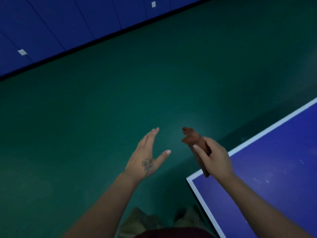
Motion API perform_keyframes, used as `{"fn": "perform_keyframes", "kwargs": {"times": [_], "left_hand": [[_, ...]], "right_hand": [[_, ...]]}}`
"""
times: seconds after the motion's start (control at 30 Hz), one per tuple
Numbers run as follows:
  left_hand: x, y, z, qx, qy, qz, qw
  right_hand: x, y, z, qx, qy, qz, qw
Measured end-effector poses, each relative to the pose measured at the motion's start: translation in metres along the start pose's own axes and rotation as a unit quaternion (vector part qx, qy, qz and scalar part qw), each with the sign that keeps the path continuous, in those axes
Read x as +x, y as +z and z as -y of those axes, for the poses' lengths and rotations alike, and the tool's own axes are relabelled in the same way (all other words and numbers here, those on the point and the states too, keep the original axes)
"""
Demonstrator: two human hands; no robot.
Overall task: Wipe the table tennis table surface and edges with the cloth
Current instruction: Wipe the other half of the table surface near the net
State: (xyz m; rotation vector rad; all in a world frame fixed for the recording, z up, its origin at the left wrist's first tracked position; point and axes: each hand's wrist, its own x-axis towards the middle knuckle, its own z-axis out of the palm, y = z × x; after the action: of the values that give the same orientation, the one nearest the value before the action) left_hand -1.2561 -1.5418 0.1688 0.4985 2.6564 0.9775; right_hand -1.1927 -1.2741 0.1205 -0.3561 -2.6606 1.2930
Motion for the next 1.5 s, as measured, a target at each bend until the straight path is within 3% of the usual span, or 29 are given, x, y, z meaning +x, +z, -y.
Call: {"fn": "perform_keyframes", "kwargs": {"times": [0.2, 0.43, 0.57, 0.77, 0.93, 1.17, 1.5], "left_hand": [[0.132, -0.042, 0.012, 0.057, 0.040, -0.044, 0.997], [0.305, -0.090, 0.052, -0.004, 0.105, 0.027, 0.994], [0.407, -0.106, 0.037, 0.008, 0.160, 0.078, 0.984], [0.526, -0.066, -0.035, -0.017, 0.238, 0.166, 0.957], [0.617, -0.004, -0.105, -0.005, 0.291, 0.225, 0.930], [0.721, 0.068, -0.231, 0.063, 0.374, 0.276, 0.883], [0.838, 0.198, -0.402, 0.058, 0.469, 0.366, 0.802]], "right_hand": [[0.115, 0.021, 0.011, -0.031, 0.005, -0.038, 0.999], [0.216, 0.058, 0.019, -0.064, 0.077, -0.112, 0.989], [0.256, 0.058, 0.029, -0.077, 0.133, -0.168, 0.974], [0.298, 0.011, 0.010, -0.085, 0.226, -0.257, 0.936], [0.346, -0.043, -0.049, -0.047, 0.281, -0.350, 0.892], [0.415, -0.145, -0.122, -0.022, 0.318, -0.378, 0.869], [0.481, -0.257, -0.204, -0.058, 0.387, -0.443, 0.807]]}}
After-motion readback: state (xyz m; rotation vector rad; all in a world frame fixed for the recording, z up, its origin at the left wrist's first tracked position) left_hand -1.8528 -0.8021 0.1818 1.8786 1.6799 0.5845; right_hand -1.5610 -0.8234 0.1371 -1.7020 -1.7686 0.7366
